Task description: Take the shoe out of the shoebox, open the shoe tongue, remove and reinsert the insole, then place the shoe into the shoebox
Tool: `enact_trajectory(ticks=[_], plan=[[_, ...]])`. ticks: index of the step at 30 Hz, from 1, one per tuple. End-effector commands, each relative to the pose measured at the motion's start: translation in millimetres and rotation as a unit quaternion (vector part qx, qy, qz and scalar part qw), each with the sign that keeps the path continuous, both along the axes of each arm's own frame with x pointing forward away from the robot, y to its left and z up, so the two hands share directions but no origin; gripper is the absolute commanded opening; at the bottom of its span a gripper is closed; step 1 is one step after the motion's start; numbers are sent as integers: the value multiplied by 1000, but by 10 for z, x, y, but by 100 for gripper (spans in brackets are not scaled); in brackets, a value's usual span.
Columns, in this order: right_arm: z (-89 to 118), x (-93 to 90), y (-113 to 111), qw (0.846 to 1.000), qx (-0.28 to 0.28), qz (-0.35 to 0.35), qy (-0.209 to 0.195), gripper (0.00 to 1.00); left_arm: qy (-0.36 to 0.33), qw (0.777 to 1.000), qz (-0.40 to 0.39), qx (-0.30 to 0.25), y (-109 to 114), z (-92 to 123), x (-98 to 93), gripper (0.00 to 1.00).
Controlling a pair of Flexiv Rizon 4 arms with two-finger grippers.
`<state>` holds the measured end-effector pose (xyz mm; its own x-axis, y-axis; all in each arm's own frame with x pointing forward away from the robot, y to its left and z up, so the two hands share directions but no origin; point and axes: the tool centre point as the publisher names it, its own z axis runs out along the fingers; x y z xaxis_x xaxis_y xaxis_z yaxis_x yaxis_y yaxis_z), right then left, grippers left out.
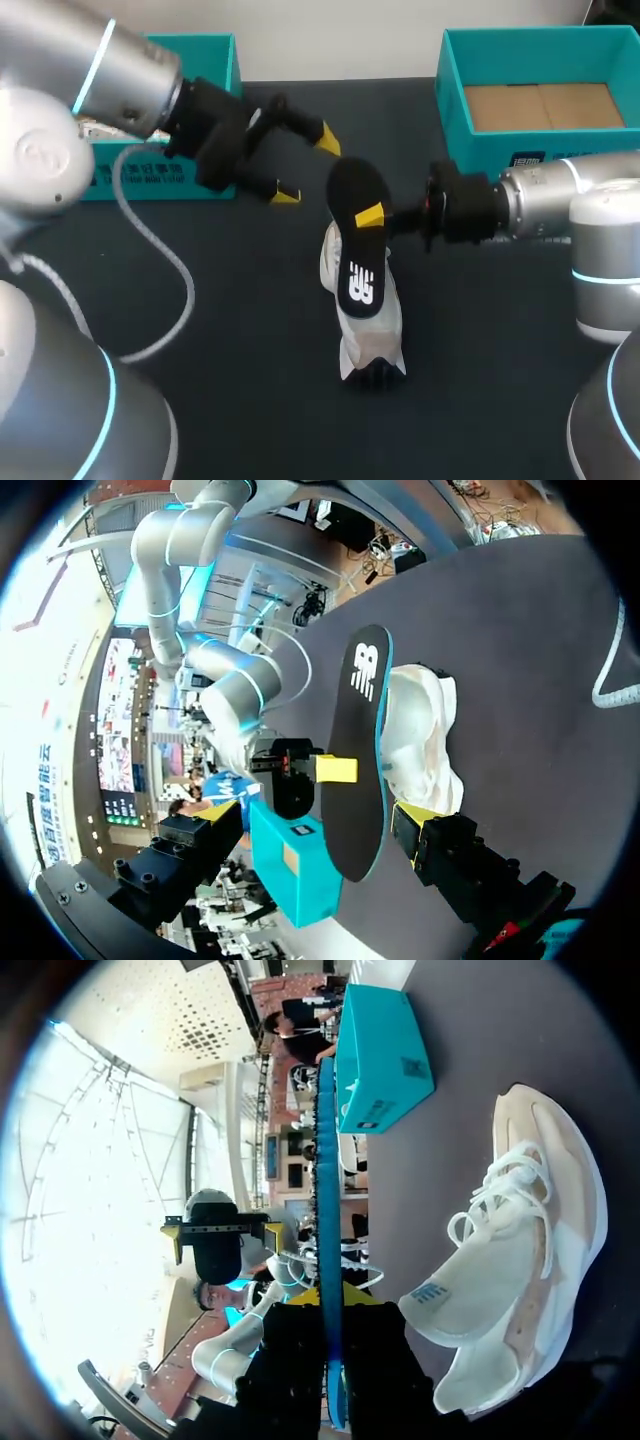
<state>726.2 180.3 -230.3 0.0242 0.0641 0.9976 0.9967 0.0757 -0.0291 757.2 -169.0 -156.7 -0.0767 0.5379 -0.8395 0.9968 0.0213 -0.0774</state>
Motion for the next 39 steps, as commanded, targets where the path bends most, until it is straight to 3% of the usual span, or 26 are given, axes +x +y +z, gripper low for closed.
enact_trajectory(ticks=[1,7,10,23,27,31,39], plan=[[6,-13,3,1000,-1,-1,1,0,-5,992,-1,-129,115,-122,-67,100],[17,-18,2,1000,-1,-2,4,0,-9,983,11,-183,183,-136,-90,100],[19,-19,4,1000,0,-3,5,0,-16,988,23,-155,183,-167,-80,100],[6,-10,29,1000,9,-16,10,0,-16,988,23,-155,183,-167,-80,100],[44,-18,59,1000,10,-18,9,0,-24,982,52,-178,181,-347,1,100],[58,-23,75,1000,13,-23,12,0,-30,972,74,-222,155,-390,96,100],[63,-21,102,999,23,-29,19,0,-49,964,87,-247,52,-582,148,100]])
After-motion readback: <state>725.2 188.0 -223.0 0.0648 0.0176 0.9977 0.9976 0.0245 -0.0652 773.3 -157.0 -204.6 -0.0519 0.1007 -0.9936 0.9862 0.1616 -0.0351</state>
